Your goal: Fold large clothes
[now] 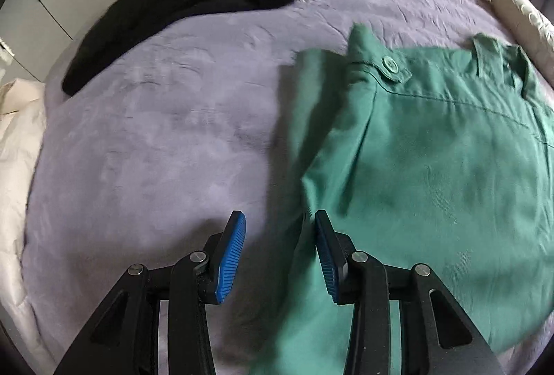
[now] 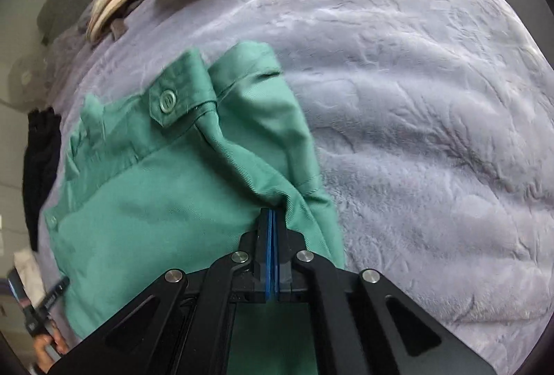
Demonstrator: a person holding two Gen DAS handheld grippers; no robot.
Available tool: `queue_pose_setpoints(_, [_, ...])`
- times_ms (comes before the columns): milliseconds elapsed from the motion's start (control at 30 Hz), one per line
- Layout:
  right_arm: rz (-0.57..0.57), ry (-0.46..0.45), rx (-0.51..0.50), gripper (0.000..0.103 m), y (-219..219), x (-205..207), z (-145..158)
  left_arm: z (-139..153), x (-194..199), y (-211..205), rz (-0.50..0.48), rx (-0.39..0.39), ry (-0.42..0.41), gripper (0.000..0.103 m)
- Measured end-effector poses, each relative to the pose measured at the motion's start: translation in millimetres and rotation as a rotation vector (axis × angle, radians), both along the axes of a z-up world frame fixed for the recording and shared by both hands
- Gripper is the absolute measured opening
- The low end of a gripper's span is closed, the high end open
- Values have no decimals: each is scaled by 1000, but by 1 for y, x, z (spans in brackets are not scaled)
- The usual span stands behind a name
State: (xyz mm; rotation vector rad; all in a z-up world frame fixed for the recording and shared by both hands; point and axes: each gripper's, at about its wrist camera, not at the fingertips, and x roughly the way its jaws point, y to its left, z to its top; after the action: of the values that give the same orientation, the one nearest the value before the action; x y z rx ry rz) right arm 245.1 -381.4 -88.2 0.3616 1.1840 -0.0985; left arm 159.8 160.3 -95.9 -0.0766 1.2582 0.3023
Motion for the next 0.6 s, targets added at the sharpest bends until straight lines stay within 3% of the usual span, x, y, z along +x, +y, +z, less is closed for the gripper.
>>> queue_pose_setpoints(133, [35, -26, 4, 3, 8, -24, 23, 24, -24, 4, 1, -13, -25, 43])
queue_pose_setpoints(233, [119, -14, 19, 3, 39, -49, 27, 20, -40, 0, 0, -41, -7, 43])
queue_pose_setpoints(333, [183, 36, 20, 3, 65, -73, 8, -5, -57, -4, 11, -46, 51, 44])
queue_pose_setpoints(433, [170, 115, 18, 2, 70, -90, -22, -15, -69, 0, 27, -86, 59, 49])
queue_pose_setpoints(600, [116, 131, 51, 3, 59, -102, -16, -8, -83, 3, 15, -56, 86, 49])
